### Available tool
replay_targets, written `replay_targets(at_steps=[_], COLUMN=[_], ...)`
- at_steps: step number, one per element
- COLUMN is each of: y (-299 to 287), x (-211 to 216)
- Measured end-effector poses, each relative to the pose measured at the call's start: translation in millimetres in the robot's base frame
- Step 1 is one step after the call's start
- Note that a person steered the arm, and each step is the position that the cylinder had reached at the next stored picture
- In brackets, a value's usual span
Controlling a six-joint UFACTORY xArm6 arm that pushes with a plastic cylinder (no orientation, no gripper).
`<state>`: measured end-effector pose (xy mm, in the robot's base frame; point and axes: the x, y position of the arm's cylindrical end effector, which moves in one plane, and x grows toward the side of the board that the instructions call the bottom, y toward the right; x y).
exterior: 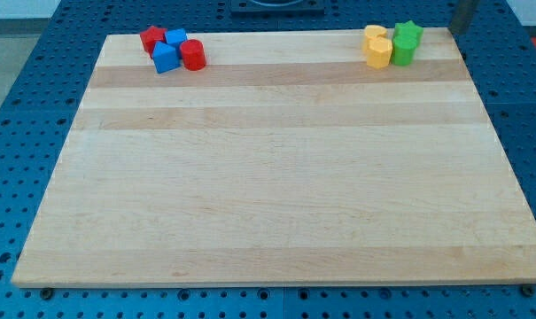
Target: Separate the heart from the group of blocks
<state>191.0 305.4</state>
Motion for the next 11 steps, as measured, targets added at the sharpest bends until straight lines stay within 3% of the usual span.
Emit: replay_targets(at_steps=[1,3,6,8,11], y=[-18,-123,-144,-149,-240], x=[1,1,48,47,74])
